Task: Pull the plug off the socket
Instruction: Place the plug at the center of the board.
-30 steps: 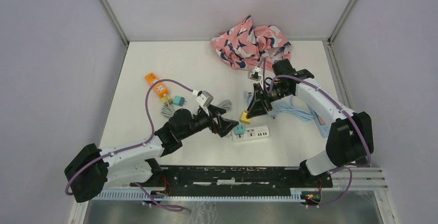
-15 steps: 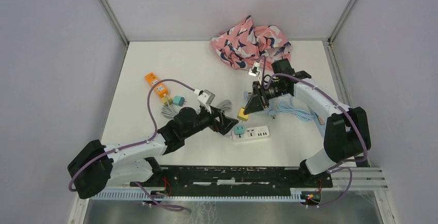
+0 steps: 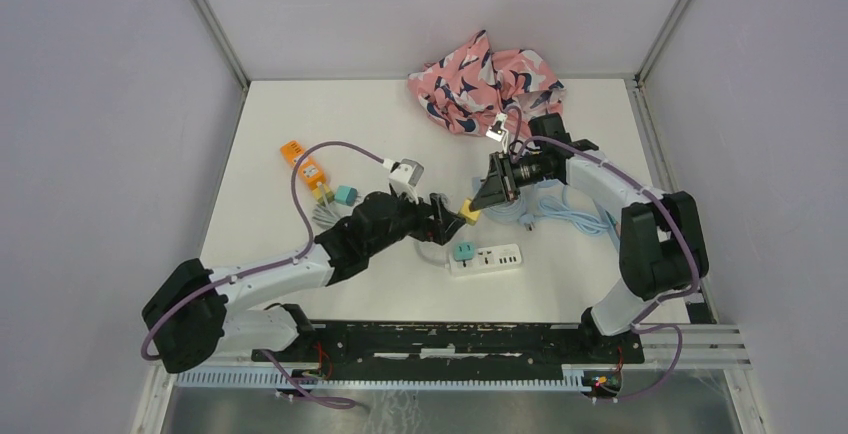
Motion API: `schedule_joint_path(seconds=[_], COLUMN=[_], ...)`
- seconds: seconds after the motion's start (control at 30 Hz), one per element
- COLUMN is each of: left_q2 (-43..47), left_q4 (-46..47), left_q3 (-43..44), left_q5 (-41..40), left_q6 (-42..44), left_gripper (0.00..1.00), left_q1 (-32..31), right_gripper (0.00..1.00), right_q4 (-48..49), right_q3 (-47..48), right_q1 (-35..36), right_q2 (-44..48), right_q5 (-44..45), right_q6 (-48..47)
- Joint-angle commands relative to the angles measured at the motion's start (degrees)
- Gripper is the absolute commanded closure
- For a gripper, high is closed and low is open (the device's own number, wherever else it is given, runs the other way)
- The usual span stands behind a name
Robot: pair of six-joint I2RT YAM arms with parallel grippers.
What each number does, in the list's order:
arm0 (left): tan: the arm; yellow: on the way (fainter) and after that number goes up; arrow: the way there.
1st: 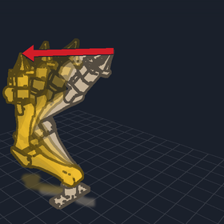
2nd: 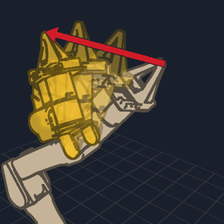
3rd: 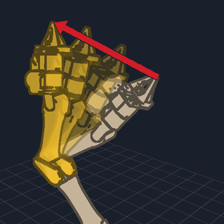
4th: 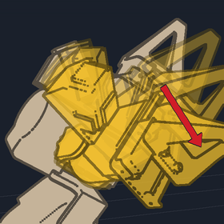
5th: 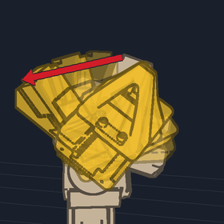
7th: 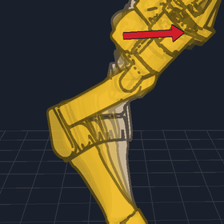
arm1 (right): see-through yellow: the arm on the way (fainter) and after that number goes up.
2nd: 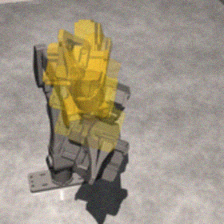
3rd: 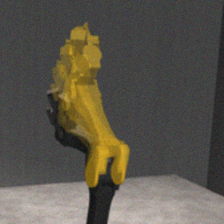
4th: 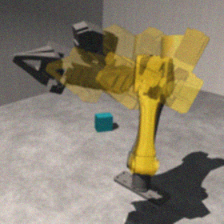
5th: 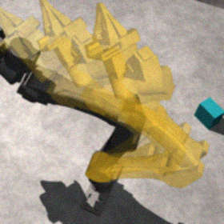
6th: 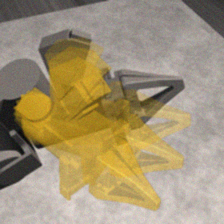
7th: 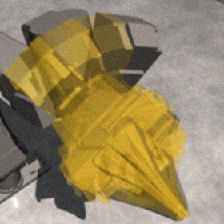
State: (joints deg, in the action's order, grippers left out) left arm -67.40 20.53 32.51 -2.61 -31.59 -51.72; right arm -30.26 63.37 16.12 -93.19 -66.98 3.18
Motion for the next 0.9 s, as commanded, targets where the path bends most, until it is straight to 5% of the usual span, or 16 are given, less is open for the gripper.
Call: schedule_joint_path(seconds=[0.0,0.53,0.77,0.87], left_q2=[-2.97,-19.04,-18.96,-18.16], left_q4=[-6.13,-23.96,-23.83,-23.04], left_q3=[5.95,24.62,24.92,23.74], left_q5=[-2.30,-11.19,-11.11,-11.32], left_q6=[-1.71,7.50,8.10,8.42], left_gripper=[0.07,0.12,0.53,0.73], left_q1=[-0.44,-7.36,-7.42,-7.44], right_gripper=[0.92,0.92,0.91,0.81], right_q4=[3.04,1.61,0.03,-1.36], right_q3=[0.73,1.46,1.98,2.30], right_q1=[-0.48,-0.56,-0.52,-0.55], right_q2=[-1.71,-3.43,-4.01,-4.09], right_q5=[-1.59,-1.91,-1.82,-1.84], right_q6=[6.17,7.10,5.99,5.05])
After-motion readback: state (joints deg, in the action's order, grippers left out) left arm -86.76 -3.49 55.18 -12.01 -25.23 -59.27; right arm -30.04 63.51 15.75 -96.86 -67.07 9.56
